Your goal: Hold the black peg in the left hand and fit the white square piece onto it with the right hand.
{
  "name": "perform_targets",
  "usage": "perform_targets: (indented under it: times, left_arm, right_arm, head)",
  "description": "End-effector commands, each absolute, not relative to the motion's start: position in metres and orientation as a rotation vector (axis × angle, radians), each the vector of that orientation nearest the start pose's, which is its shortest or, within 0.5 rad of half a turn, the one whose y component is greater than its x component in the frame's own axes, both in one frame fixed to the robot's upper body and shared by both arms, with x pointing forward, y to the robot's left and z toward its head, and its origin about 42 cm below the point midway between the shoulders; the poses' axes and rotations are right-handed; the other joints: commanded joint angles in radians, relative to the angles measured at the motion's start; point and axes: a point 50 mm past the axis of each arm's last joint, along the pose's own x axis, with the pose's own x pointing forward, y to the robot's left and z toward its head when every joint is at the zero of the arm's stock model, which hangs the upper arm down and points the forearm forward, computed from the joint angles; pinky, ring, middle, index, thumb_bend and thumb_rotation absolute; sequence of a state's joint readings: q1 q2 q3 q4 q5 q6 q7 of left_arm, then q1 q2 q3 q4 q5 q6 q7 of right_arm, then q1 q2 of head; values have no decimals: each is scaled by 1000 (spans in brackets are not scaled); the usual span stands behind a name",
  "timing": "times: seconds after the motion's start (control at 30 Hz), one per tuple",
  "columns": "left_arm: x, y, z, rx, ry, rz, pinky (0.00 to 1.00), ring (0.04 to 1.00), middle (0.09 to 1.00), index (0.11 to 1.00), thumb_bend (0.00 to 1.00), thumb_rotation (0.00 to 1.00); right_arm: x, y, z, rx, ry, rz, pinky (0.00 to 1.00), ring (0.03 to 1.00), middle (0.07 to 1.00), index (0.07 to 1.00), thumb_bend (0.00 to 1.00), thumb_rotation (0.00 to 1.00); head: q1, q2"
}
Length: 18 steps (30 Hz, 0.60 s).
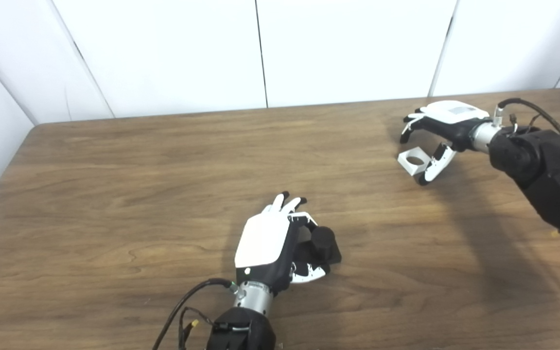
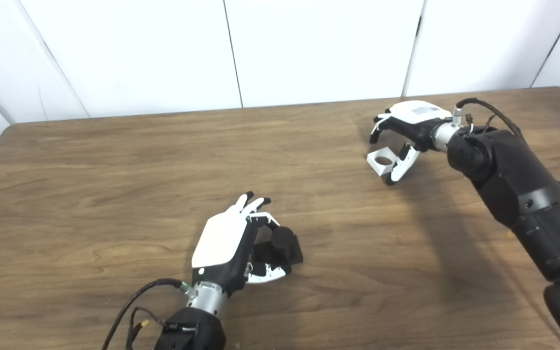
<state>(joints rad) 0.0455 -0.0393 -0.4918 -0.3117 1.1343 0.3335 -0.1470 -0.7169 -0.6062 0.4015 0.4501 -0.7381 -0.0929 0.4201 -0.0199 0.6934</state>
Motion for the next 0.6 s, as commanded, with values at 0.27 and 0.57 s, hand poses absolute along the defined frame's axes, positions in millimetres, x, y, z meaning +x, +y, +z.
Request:
perform_targets:
  times: [0.27, 0.57]
  left_arm:
    - [241, 86, 161, 1019, -128, -227, 963, 999, 912, 492, 516, 69]
    - [241, 87, 162, 1018, -133, -223, 957, 997, 911, 492, 515, 69]
  right_arm:
    - [486, -322, 260, -1623, -29, 488, 1000, 1000, 937, 666, 845, 185]
    - [486, -325, 259, -1599, -2, 493, 1000, 1000, 939, 664, 844, 164]
  head:
    - [3, 2]
    - [3, 3]
